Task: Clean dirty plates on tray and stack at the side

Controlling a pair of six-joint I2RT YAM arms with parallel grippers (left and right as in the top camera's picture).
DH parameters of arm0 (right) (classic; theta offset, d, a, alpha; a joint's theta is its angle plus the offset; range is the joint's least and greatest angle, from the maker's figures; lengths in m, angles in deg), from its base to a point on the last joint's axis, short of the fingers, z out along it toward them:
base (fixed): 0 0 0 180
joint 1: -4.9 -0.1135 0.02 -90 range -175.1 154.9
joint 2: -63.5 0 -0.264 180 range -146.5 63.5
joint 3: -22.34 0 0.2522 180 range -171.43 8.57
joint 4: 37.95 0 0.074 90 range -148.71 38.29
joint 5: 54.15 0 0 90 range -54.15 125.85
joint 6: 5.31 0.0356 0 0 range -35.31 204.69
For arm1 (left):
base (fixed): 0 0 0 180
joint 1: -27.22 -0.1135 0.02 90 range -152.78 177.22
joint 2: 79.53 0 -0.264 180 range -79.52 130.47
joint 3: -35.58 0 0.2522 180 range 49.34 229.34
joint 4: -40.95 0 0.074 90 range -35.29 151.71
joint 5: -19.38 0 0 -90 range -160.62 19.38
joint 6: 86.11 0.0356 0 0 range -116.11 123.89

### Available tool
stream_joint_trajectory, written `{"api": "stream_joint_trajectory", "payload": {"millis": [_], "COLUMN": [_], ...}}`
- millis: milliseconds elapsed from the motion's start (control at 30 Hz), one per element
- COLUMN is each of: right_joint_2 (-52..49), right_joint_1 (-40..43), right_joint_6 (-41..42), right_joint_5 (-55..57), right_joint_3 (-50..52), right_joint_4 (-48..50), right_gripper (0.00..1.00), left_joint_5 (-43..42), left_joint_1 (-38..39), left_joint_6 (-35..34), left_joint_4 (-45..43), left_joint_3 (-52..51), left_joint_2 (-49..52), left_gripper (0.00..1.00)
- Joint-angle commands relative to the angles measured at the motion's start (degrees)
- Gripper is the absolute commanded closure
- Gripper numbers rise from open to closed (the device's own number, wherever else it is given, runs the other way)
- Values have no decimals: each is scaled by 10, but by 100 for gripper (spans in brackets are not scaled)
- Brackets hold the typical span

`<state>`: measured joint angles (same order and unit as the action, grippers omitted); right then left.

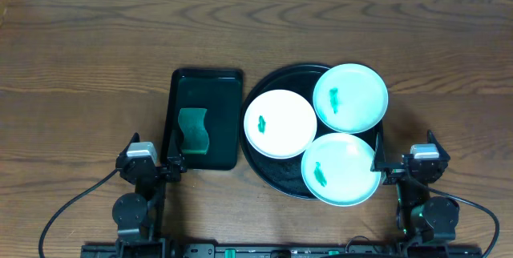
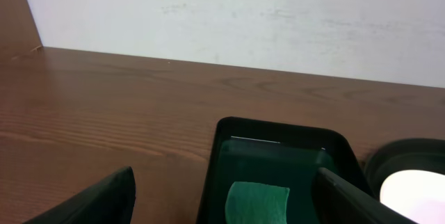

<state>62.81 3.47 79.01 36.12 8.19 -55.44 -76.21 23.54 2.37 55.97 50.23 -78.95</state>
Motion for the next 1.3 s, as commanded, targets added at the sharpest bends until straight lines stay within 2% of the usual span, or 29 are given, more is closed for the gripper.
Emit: {"api": "stream_joint_trajectory", "payload": {"millis": [0,667,867,1267], "right_joint_2": [3,3,3,3], "right_joint_1": [-9,-9,-9,-9], "right_joint_6": [-8,1,27,26], "right_joint_5": [7,-38,-44,-57], "right_joint_3": [1,1,-2,-75], "right_joint_4": [-2,16,19,-39], "right_gripper": [1,1,1,1], "left_joint_5": [1,1,1,1], "left_joint_1": [1,1,1,1], "left_joint_6": [-1,-1,-1,-1], "left_joint_4": [24,24,24,24], "left_joint_3": [-7,-7,-7,-7], "left_joint_2": [-3,-3,-3,-3], "left_gripper": [19,19,19,19]}}
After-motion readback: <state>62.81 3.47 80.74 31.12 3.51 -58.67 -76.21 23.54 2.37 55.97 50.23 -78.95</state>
